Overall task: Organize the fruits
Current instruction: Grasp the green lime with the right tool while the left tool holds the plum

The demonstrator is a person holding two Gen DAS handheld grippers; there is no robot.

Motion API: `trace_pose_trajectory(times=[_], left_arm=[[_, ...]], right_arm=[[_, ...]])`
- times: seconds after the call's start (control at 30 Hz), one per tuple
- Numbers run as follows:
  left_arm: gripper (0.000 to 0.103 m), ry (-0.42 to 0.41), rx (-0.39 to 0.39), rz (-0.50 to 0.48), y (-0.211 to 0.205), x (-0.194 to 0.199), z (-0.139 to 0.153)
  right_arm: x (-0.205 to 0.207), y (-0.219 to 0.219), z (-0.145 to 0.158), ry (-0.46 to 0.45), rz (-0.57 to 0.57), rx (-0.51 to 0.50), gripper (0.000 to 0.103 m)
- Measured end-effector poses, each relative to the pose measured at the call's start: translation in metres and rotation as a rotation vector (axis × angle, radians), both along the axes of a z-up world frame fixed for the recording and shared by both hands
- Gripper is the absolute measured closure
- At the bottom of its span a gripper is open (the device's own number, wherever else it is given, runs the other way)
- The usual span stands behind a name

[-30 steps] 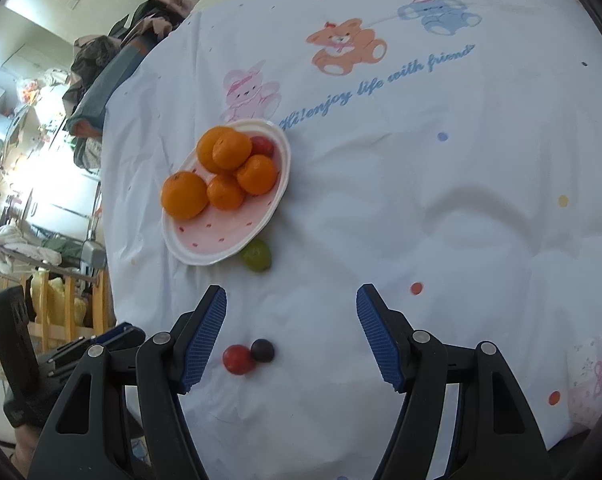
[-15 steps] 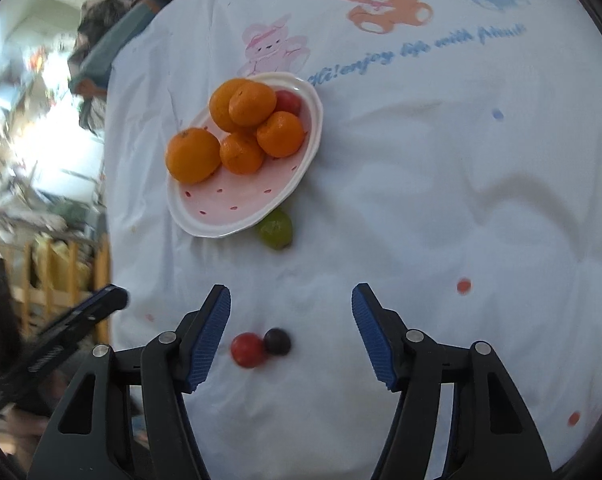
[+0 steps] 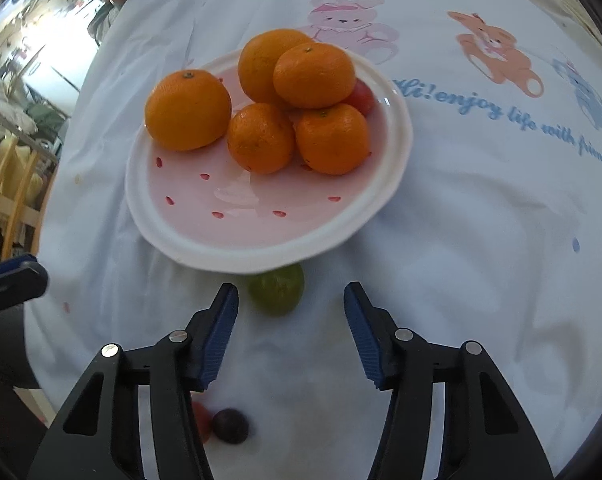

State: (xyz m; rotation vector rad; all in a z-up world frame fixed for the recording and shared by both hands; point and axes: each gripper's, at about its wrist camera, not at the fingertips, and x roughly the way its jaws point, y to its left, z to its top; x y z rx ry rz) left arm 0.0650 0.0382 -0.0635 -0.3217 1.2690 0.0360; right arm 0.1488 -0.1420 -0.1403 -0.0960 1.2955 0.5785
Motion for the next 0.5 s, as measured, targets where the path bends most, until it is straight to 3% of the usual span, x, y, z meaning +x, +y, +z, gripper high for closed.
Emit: trace_pose_trajectory(times=[0.2, 0.27, 0.33, 0.5], left_arm=[[0.084, 0.029, -0.025, -0.013, -0.006, 0.005, -0.007], [0.084, 0.029, -0.020, -0.021, -0.009, 0.006, -0.007], [0.084, 0.027, -0.015, -0.021, -0.009, 0.005, -0.007], [0.084, 0.023, -0.003, -0.015, -0.006, 0.005, -0.006]], right_arm=[[-0.002, 0.015, -0.002, -0.087, 0.088, -0.055, 0.047], [-0.004, 0.017, -0.002, -0.110, 0.110, -0.072, 0.053], [-0.006, 0.019, -0.001, -0.117, 0.132, -0.076, 0.070], [-0.011, 0.017, 0.003, -0.120, 0.152, -0.080, 0.072]])
